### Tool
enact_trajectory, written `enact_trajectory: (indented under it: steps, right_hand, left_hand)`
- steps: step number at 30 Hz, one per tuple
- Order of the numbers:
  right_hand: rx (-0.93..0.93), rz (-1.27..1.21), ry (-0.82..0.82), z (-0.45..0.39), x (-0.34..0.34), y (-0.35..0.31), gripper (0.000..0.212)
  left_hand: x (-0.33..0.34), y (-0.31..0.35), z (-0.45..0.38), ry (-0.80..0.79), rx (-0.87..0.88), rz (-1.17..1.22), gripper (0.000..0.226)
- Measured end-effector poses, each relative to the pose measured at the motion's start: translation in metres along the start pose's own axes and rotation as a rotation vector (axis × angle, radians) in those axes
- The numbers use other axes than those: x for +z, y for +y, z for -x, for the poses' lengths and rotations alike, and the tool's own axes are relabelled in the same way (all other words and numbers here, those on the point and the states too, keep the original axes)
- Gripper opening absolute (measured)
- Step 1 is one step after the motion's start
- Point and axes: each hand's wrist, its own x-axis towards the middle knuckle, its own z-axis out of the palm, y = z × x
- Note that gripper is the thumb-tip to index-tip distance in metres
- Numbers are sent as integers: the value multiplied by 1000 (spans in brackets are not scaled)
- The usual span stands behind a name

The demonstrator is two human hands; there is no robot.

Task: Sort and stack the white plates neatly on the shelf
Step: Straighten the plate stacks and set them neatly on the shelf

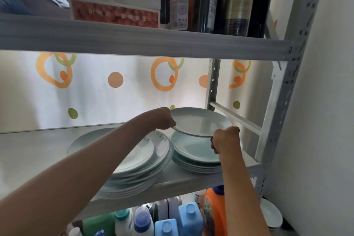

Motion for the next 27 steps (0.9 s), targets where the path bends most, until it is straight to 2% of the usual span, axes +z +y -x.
enact_trajectory:
  steps: [6, 9, 11, 13, 17, 20, 24, 27]
  right_hand:
    - [5, 116, 9, -13, -5, 0, 44]
    - [-6, 166, 22, -15, -6, 1, 43]
    - [-22, 238, 34, -15, -6, 2, 44]
    - [-67, 447, 66, -15, -8, 1, 41]
    - [-217, 746, 151, -12, -13, 0, 21]
    - [-215, 918, 137, -10, -19, -6, 20]
    - [-260, 916, 127, -6, -18, -14, 21]
    - [-426, 697, 68, 4, 2, -12, 23]
  left_hand:
    - [12, 7, 0, -161, 42, -144, 49]
    - [15, 2, -3, -182, 61, -164, 53]
    - [16, 0, -6, -144, 83, -168, 47]
    - [16, -3, -7, -88, 89, -183, 39]
    - [10, -5, -5, 26, 108, -147, 32]
    - [10, -7, 6, 143, 179, -141, 31]
    - [14, -15, 18, 303, 337, -215, 30]
    - [11, -21, 25, 345, 355, -132, 27]
